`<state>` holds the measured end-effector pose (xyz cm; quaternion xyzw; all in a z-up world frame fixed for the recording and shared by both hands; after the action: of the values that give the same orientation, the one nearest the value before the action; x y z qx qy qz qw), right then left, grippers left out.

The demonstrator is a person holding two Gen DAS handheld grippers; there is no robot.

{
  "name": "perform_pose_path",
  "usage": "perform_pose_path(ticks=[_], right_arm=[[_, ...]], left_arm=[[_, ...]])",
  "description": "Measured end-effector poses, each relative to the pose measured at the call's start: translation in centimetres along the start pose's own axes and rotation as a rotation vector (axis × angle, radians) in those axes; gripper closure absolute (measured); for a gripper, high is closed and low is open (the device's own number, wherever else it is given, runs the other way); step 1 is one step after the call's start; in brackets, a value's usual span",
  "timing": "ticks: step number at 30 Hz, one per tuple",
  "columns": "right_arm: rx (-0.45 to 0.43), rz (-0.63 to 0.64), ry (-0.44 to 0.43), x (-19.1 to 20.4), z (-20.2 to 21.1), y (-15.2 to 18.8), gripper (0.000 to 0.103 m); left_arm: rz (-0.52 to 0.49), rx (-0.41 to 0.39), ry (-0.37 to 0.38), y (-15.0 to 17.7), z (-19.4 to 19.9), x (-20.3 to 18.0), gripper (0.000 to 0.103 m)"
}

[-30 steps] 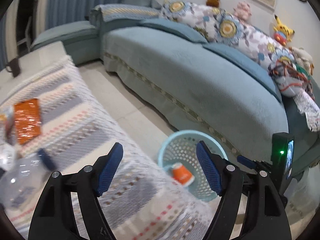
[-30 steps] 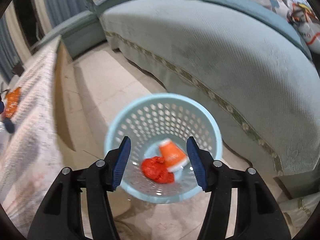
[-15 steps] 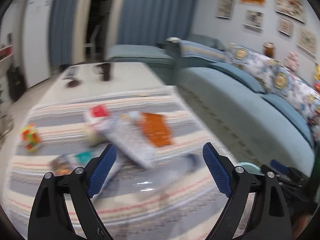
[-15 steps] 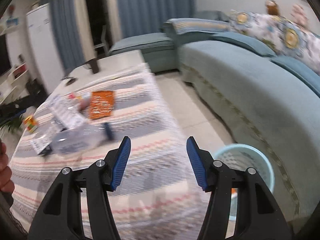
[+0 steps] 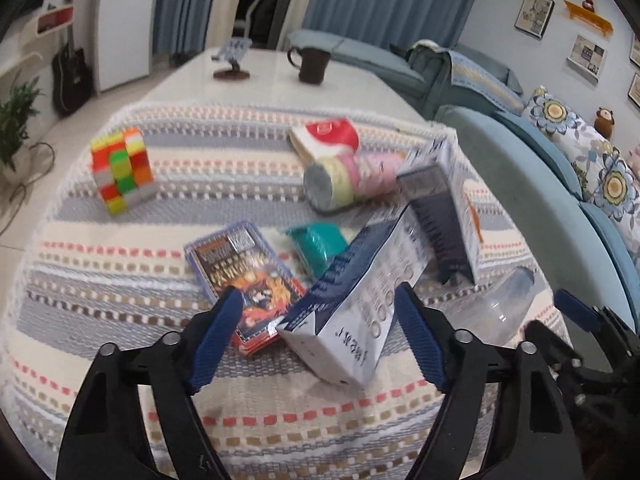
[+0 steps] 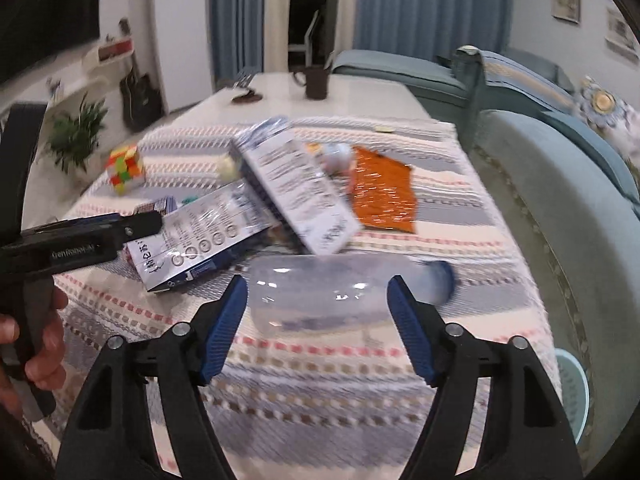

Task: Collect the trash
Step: 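Grasp the clear plastic bottle with the right tool while the left grasps the milk carton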

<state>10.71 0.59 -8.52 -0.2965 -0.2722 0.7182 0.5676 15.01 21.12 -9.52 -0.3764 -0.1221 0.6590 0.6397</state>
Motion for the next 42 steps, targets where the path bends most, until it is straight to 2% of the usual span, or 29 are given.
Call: perform_pose_path(ticks=[1, 4, 8, 13, 17, 19, 21, 24, 25, 27, 30, 33, 35, 39, 42], right_arm=[[0.008, 0.010, 0.012, 0.8, -0.7, -0.1, 0.028], [0.025, 0.032, 0.059, 1.3, -1.5, 0.3, 0.028], [0.041, 0.015, 0.103, -0.2, -2.0, 1.3, 0.028], [0.045, -0.044, 0.140, -4.4, -1.0, 2.8, 0.028], [0.057, -0.094, 0.211, -8.6, -0.5, 4.0, 0.028], [0.070, -0.130, 0.206, -10.4, -0.3, 4.4, 0.028], [0.078, -0.165, 0.173, -12.1, 0.5, 4.9, 0.028], [0.056, -0.186, 0.153, -13.1, 1.7, 4.9, 0.028], [0.052, -0.195, 0.137, -13.2, 1.9, 4.8, 0.028], [0.046, -0.224, 0.090, -13.5, 1.9, 4.4, 0.028], [0.040, -0.258, 0.079, -13.3, 1.2, 3.8, 0.028], [0.047, -0.305, 0.064, -13.3, -0.3, 2.9, 0.028], [0.052, -0.332, 0.060, -13.3, -1.4, 2.3, 0.028], [0.076, -0.354, 0.073, -13.0, -3.2, 1.7, 0.028], [0.098, -0.364, 0.100, -13.0, -4.4, 1.4, 0.028]], left_arm=[[-0.009, 0.016, 0.003, 0.1, -0.5, -0.1, 0.039], [-0.025, 0.048, 0.022, 0.5, -1.7, -0.4, 0.044], [-0.038, 0.065, 0.040, 1.0, -2.5, -0.3, 0.049], [-0.007, 0.132, 0.154, 2.4, -2.3, -1.4, 0.054], [0.021, 0.182, 0.270, 3.4, -2.3, -3.1, 0.056], [0.013, 0.212, 0.295, 4.1, -2.6, -4.3, 0.056], [-0.008, 0.218, 0.268, 4.9, -2.8, -5.0, 0.051], [-0.053, 0.165, 0.124, 5.1, -2.2, -5.7, 0.033], [-0.058, 0.147, 0.104, 5.0, -1.9, -5.7, 0.029], [-0.064, 0.117, 0.073, 4.5, -1.2, -5.7, 0.029], [-0.128, 0.073, 0.002, 2.9, -1.1, -6.4, 0.018], [-0.165, 0.065, -0.047, 1.5, -2.1, -6.8, 0.017], [-0.158, 0.091, -0.069, 0.9, -3.4, -6.5, 0.017], [-0.143, 0.118, -0.086, 0.7, -5.4, -6.3, 0.019], [-0.115, 0.127, -0.062, 1.1, -6.3, -6.0, 0.020]])
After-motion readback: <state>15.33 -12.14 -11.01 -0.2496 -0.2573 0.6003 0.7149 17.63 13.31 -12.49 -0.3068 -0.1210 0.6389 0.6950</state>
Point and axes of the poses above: each gripper's, at about its wrist camera, not at the fingertips, and z roughly against the way its jaws point, x to its left, y to its underside, the point moved 2 cm from there along -z, roughly the way its jaws point, and after that the axes turned 8 degrees about y, right-handed, at the moved point
